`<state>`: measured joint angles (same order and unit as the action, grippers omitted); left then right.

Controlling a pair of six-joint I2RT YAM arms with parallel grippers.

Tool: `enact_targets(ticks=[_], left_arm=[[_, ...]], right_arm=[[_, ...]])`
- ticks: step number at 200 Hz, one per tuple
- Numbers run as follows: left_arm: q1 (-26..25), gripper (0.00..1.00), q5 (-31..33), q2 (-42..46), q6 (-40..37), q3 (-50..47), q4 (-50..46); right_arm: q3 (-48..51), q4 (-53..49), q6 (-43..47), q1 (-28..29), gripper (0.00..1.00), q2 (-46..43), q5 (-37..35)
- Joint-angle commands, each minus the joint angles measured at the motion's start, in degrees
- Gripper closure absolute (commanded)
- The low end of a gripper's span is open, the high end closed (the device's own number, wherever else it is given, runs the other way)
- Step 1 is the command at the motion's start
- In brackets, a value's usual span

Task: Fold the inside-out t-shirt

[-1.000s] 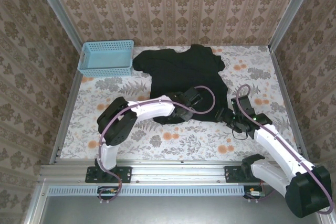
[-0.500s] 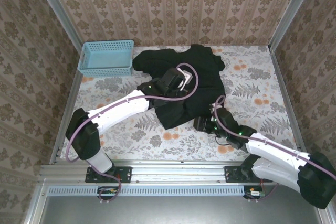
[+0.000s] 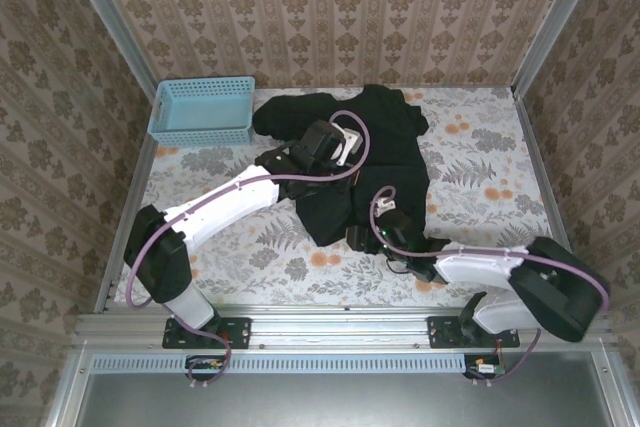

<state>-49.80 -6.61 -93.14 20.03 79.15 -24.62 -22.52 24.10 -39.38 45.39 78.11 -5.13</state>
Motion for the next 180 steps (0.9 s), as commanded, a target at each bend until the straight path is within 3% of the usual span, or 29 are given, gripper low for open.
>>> enact_targets(ticks=[1, 54, 96, 131, 180], left_arm=[[0.0, 1.0, -3.7, 2.2, 2.3, 2.8, 0.4], [0.3, 0.98, -5.3, 4.9, 3.1, 6.9, -3.8], [1.2, 0.99, -5.1, 7.7, 2.6, 7.7, -5.0], [2.7, 0.99, -4.2, 10.3, 1.2, 7.9, -6.7], [2.9, 0.99, -4.5, 11.5, 0.3, 9.0, -7.8]], right_arm=[[-1.6, 16.3, 3.9, 1.2, 0.39, 6.7, -6.4], [-5.4, 27.5, 15.1, 2.4, 0.39, 17.1, -19.0], [-7.6, 26.7, 25.2, 1.5, 0.4, 17.8, -20.4], [-6.7, 23.7, 27.3, -3.4, 0.4, 15.7, -16.1], [-10.7, 19.8, 32.4, -7.2, 0.4, 16.8, -17.4]])
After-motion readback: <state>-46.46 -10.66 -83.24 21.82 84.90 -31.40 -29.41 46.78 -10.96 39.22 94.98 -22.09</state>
